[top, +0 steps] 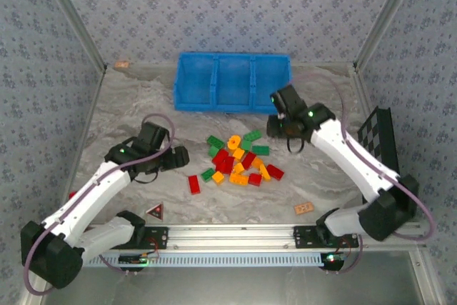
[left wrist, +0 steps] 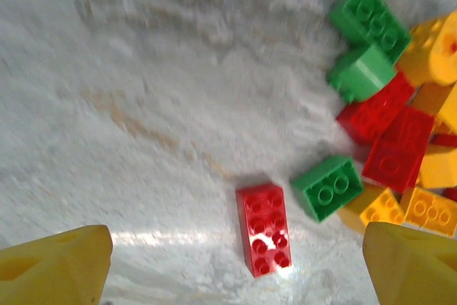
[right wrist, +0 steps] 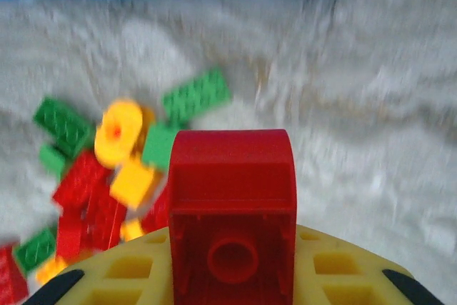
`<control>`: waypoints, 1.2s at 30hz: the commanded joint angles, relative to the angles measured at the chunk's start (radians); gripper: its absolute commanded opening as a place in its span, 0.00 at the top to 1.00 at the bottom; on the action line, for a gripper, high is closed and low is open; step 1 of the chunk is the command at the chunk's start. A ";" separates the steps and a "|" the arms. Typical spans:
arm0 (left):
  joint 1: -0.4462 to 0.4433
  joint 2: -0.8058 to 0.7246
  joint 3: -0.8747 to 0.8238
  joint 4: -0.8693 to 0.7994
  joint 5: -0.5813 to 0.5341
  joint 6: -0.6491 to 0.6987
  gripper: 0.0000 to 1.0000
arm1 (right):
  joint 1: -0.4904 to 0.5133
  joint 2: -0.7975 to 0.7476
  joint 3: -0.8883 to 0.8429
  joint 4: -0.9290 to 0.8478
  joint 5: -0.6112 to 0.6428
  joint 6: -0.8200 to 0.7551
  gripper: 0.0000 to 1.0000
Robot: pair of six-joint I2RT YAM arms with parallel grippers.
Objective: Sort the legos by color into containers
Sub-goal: Place the lego in the container.
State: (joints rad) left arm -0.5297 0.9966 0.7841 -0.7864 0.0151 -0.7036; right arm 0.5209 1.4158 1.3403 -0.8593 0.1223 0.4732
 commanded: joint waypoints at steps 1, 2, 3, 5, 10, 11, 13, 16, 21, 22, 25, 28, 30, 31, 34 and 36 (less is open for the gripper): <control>-0.067 -0.001 -0.043 0.008 0.022 -0.161 0.10 | -0.066 0.136 0.121 0.137 0.004 -0.197 0.80; -0.089 0.007 -0.052 0.016 0.020 -0.182 0.10 | -0.079 0.177 0.150 0.162 0.001 -0.211 0.80; -0.120 0.017 -0.063 0.024 0.014 -0.206 0.10 | -0.092 0.228 0.186 0.188 -0.004 -0.226 0.80; -0.172 0.036 -0.079 0.032 -0.010 -0.248 0.10 | -0.108 0.317 0.248 0.226 -0.010 -0.254 0.80; -0.252 0.095 -0.067 0.094 -0.029 -0.267 0.11 | -0.142 0.541 0.401 0.246 -0.013 -0.302 0.80; -0.264 0.114 -0.047 0.094 -0.034 -0.247 0.11 | -0.148 0.572 0.418 0.247 -0.013 -0.307 0.80; -0.302 0.174 0.014 0.068 -0.071 -0.158 0.12 | -0.162 0.631 0.455 0.246 -0.018 -0.312 0.80; -0.320 0.277 0.134 -0.025 -0.093 0.046 0.11 | -0.182 0.685 0.489 0.250 -0.032 -0.319 0.80; -0.324 0.340 0.221 -0.063 -0.064 0.346 0.14 | -0.198 0.731 0.527 0.246 -0.057 -0.332 0.80; -0.324 0.344 0.222 -0.057 -0.051 0.389 0.14 | -0.197 0.739 0.533 0.243 -0.059 -0.335 0.79; -0.325 0.366 0.227 -0.063 -0.035 0.496 0.15 | -0.202 0.759 0.553 0.228 -0.069 -0.339 0.78; -0.326 0.390 0.215 -0.059 -0.023 0.588 0.16 | -0.207 0.776 0.563 0.222 -0.081 -0.341 0.77; -0.326 0.404 0.205 -0.039 -0.020 0.632 0.16 | -0.211 0.789 0.574 0.215 -0.084 -0.344 0.75; -0.328 0.410 0.198 -0.026 -0.018 0.657 0.16 | -0.214 0.793 0.577 0.214 -0.085 -0.346 0.75; -0.329 0.440 0.203 -0.016 -0.031 0.698 0.16 | -0.216 0.805 0.591 0.208 -0.097 -0.353 0.73; -0.328 0.460 0.200 -0.009 -0.024 0.722 0.17 | -0.216 0.813 0.603 0.199 -0.103 -0.358 0.70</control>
State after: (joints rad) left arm -0.8513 1.4338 0.9852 -0.8066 -0.0223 -0.0738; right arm 0.3134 2.2036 1.9007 -0.6247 0.0425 0.1398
